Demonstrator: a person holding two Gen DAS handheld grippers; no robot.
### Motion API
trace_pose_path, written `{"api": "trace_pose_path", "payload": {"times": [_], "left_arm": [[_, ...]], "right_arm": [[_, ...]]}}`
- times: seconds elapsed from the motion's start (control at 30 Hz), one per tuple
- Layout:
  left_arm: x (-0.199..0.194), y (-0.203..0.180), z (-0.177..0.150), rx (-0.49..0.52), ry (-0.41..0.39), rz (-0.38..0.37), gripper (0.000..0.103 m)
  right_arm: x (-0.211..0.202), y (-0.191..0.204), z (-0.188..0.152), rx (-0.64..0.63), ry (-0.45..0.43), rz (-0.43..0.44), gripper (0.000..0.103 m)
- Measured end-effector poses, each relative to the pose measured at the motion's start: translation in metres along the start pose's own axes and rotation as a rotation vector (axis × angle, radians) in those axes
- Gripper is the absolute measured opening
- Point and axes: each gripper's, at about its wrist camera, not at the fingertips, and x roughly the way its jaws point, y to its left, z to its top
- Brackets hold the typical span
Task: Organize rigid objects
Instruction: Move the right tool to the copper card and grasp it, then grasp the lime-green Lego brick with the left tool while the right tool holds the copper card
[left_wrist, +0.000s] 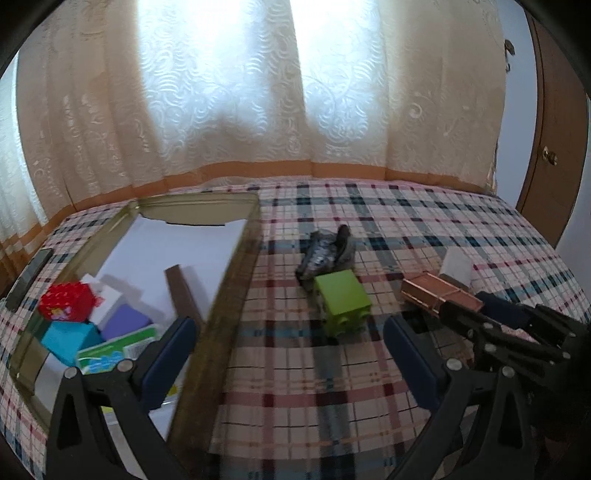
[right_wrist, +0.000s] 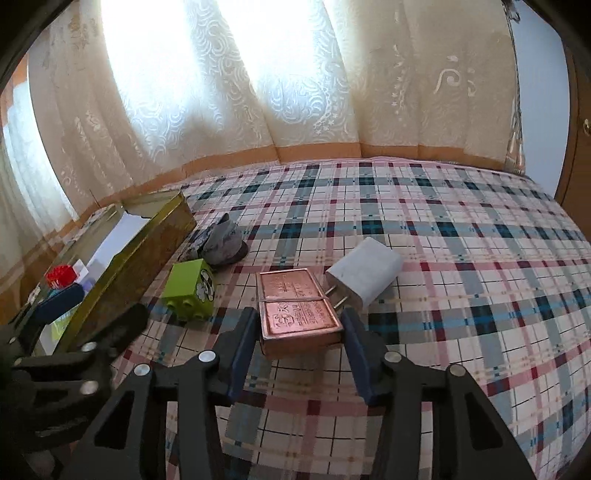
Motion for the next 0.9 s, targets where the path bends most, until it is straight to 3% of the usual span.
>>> {"api": "trace_pose_path", "payload": {"times": [0.23, 0.37, 0.57, 0.67, 0.9], "left_arm": [[0.005, 0.003, 0.002, -0.007, 0.002, 0.008, 0.103], [0.009, 0.001, 0.004, -0.005, 0.006, 0.009, 0.103], [0.009, 0.000, 0.009, 0.012, -0.008, 0.018, 0.103], [0.012, 0.000, 0.009, 0.013, 0.005, 0.015, 0.103], [0.011, -0.006, 0.009, 0.023, 0.003, 0.026, 0.103]], "right_arm": [[0.008, -0.009, -0.001, 0.030, 0.068, 0.045, 0.050], [0.011, -0.010, -0.002, 0.039, 0.090, 0.064, 0.062], [0.025, -0.004, 0.007, -0.021, 0.118, 0.038, 0.062], [0.029, -0.004, 0.009, -0.062, 0.124, 0.033, 0.049], [0.022, -0.007, 0.003, -0.076, 0.126, 0.081, 0.048]]}}
